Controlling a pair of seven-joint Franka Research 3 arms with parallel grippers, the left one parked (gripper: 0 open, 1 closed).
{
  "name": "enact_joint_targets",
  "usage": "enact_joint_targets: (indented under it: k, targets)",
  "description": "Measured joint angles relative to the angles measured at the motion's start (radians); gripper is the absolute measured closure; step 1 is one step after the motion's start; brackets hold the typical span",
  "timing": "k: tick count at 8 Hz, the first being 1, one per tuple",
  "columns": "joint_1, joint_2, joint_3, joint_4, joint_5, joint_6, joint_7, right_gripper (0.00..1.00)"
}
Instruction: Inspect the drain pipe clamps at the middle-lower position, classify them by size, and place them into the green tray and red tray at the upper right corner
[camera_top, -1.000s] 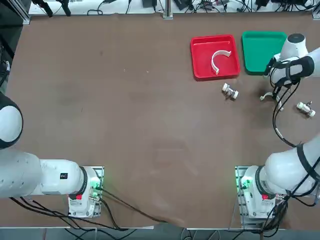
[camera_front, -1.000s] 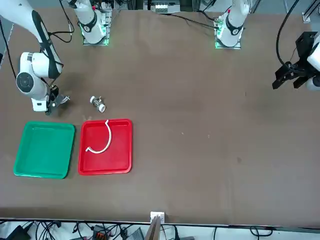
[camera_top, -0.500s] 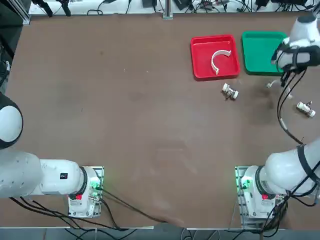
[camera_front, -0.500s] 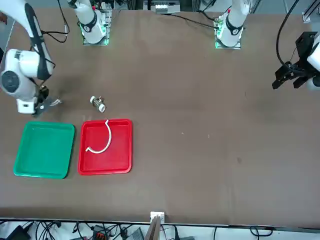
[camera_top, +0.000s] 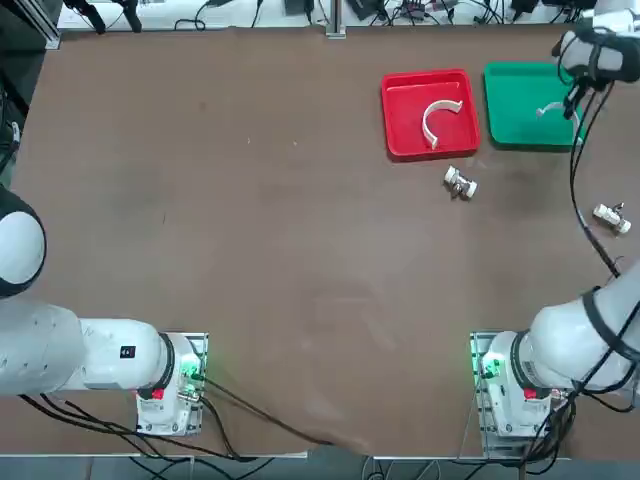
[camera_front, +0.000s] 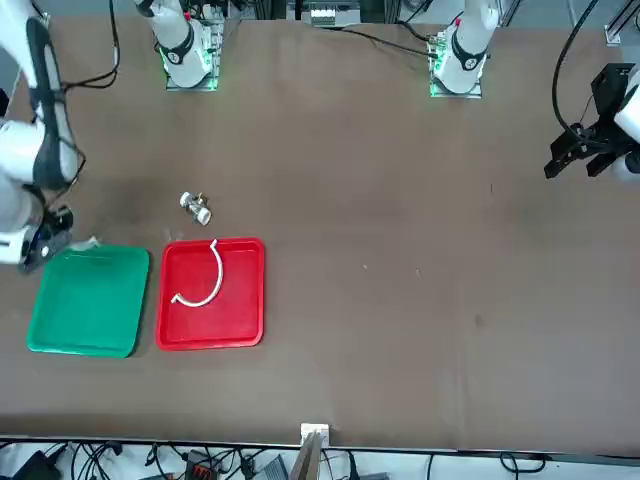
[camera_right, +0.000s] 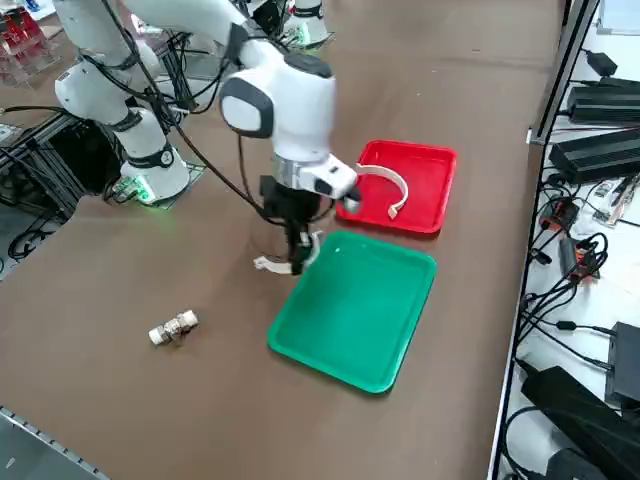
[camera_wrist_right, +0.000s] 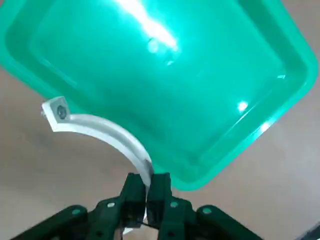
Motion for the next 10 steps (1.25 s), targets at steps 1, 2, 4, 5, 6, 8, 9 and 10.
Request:
enact_joint_targets:
  k: [1,2,4,5,6,8,9,10]
  targets:
    - [0.004,0.103,0.002,0.139,0.015,-0.053,0.0,0.95]
    - [0.014,0.196,0.003,0.251,0.02,-0.084,0.004,0.95]
    - [0.028,0.321,0.003,0.369,0.02,-0.094,0.043,0.94]
    - [0.027,0.351,0.002,0.387,0.02,-0.094,0.057,0.93]
    - [0.024,0.361,0.001,0.393,0.02,-0.096,0.066,0.81]
    - [0.019,0.356,-0.003,0.413,0.07,-0.104,0.073,0.46]
    - [0.019,0.337,-0.005,0.429,0.137,-0.108,0.077,0.28]
    - [0.019,0.294,-0.007,0.444,0.215,-0.114,0.078,0.11]
